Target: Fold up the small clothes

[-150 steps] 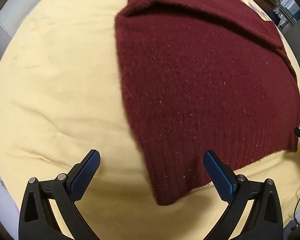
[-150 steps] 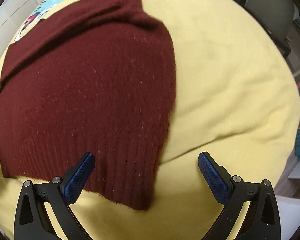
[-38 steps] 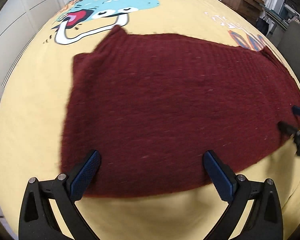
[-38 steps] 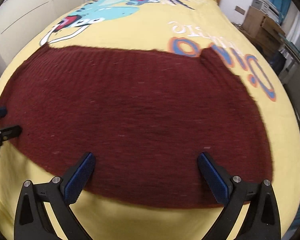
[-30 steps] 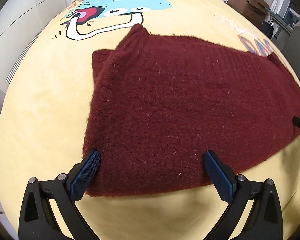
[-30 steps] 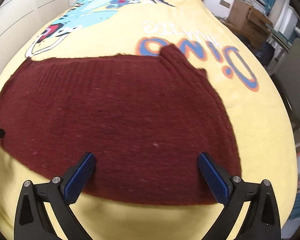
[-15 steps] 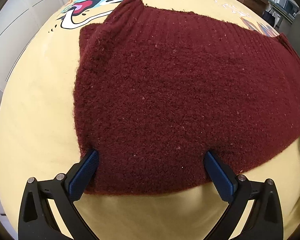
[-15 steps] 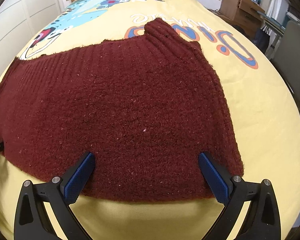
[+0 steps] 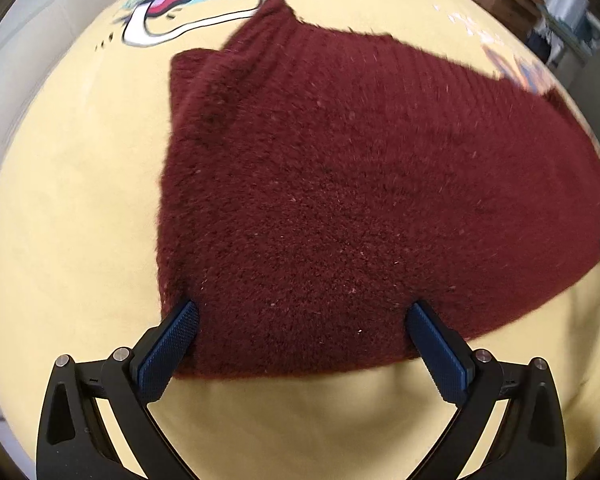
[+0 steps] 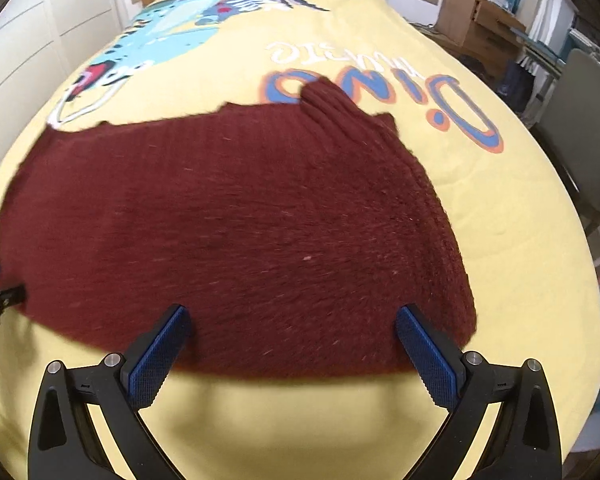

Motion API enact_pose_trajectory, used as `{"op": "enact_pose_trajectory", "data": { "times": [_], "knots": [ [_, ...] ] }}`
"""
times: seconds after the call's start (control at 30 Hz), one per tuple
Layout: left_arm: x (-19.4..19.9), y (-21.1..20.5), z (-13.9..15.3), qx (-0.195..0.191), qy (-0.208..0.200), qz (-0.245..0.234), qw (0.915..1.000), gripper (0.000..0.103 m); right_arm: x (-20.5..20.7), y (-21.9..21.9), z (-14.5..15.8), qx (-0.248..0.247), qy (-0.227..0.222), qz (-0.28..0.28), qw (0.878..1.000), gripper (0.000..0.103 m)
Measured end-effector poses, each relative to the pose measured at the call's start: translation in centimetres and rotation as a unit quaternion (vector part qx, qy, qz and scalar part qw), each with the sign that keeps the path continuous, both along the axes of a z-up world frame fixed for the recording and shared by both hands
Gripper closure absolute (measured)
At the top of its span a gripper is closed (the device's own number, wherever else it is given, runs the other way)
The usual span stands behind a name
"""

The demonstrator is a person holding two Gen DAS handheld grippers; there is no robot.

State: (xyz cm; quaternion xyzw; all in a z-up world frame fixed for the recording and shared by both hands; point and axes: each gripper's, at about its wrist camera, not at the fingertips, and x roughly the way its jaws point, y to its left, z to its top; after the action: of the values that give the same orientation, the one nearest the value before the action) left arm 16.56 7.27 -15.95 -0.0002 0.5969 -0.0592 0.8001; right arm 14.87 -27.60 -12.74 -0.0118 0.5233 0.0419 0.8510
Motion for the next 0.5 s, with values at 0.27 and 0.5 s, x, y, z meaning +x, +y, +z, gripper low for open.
{"op": "enact_pose_trajectory", "data": {
  "times": [0.27, 0.5],
  "knots": [
    [0.9, 4.9, 4.8, -0.100, -0.009, 0.062, 0.9930, 0.001, -2.6, 2.3, 2.3, 0.009, 0.018, 0.045, 0.999, 0.000],
    [1.6, 8.0, 2.2, -0.091, 0.024, 0.083, 0.9922, 0.001, -5.4, 3.4, 0.6, 0.005, 0.045, 0.051, 0.998, 0.000]
  ]
}}
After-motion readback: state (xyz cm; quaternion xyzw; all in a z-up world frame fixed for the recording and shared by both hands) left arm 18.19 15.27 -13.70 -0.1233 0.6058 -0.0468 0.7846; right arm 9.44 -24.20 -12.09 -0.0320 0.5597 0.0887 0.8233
